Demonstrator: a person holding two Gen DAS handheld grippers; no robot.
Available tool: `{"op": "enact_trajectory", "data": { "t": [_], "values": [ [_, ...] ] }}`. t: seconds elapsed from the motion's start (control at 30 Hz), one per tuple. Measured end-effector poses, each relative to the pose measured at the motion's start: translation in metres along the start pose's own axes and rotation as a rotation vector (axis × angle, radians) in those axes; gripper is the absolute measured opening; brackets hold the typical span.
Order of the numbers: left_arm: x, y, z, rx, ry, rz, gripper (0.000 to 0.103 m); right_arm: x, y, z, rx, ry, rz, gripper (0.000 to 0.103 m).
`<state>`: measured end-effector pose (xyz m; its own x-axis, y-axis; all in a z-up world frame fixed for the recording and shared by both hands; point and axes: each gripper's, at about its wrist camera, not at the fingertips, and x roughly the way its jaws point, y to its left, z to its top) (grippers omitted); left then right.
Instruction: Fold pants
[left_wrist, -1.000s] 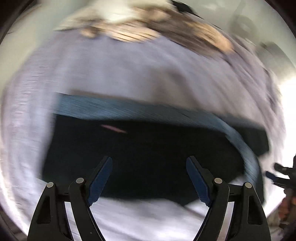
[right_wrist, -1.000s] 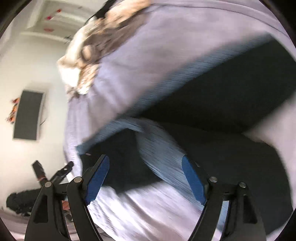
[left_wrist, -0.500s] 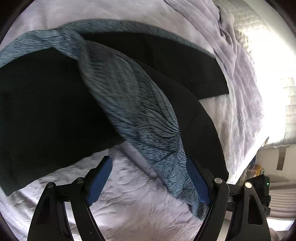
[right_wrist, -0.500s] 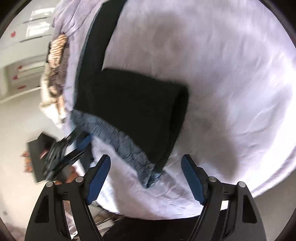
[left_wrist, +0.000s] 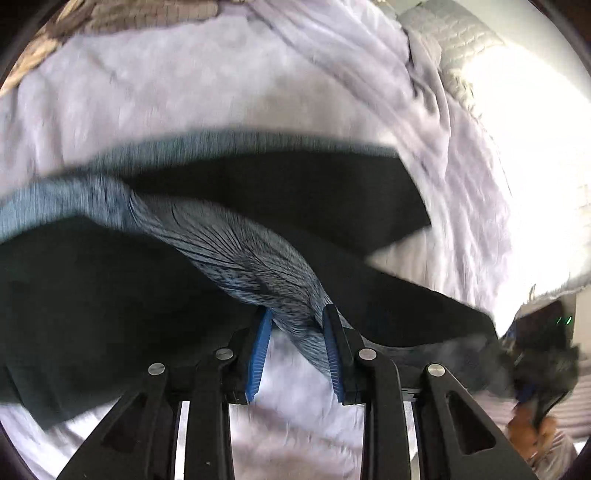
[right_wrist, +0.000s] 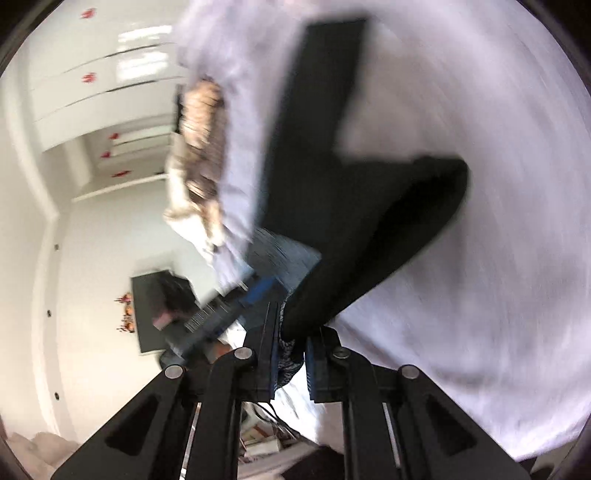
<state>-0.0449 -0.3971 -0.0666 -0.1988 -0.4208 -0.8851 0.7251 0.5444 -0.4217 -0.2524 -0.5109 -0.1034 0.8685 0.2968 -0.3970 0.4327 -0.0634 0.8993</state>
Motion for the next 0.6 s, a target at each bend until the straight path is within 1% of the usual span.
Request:
{"op": "enact_trajectory", "data": {
  "t": [0.07, 0.13, 0.2, 0.23, 0.27, 0.3, 0.37, 0.43, 0.47, 0.5, 0.53, 0.6],
  "values": [
    [0.002, -0.001, 0.02, -0.002, -0.033, 0.02, 0.03, -0.002, 0.024, 0.035, -0.043, -0.036, 0.028, 0.012],
    [0.004, 0.004, 0.043, -0.029, -0.07, 0.036, 0.031, -0.002, 0.041, 0.069, -0.075, -0.071, 0.034, 0.012],
    [0.004, 0.014, 0.066, -0.062, -0.115, 0.066, 0.048, 0.004, 0.055, 0.114, -0.089, -0.11, 0.029, 0.012],
    [0.002, 0.017, 0.074, -0.071, -0.14, 0.091, 0.066, 0.008, 0.057, 0.127, -0.086, -0.12, 0.02, 0.012],
    [-0.001, 0.02, 0.084, -0.075, -0.173, 0.117, 0.068, 0.013, 0.059, 0.149, -0.085, -0.132, -0.006, 0.013],
    [0.001, 0.019, 0.092, -0.072, -0.185, 0.127, 0.068, 0.014, 0.057, 0.163, -0.091, -0.134, -0.029, 0.016],
    [-0.004, 0.026, 0.103, -0.072, -0.206, 0.156, 0.068, 0.032, 0.054, 0.198, -0.088, -0.132, -0.123, 0.018],
    [-0.005, 0.031, 0.108, -0.068, -0.225, 0.203, 0.068, 0.047, 0.049, 0.214, -0.075, -0.127, -0.198, 0.036],
    [-0.01, 0.043, 0.101, -0.066, -0.222, 0.227, 0.068, 0.053, 0.049, 0.223, -0.086, -0.136, -0.256, 0.063],
    [-0.012, 0.048, 0.098, -0.067, -0.216, 0.249, 0.068, 0.056, 0.05, 0.228, -0.101, -0.144, -0.283, 0.075],
    [-0.011, 0.055, 0.091, -0.066, -0.207, 0.272, 0.068, 0.057, 0.056, 0.231, -0.131, -0.16, -0.314, 0.075],
    [-0.013, 0.071, 0.07, -0.07, -0.184, 0.32, 0.068, 0.052, 0.063, 0.226, -0.168, -0.178, -0.313, 0.075]
  ]
}}
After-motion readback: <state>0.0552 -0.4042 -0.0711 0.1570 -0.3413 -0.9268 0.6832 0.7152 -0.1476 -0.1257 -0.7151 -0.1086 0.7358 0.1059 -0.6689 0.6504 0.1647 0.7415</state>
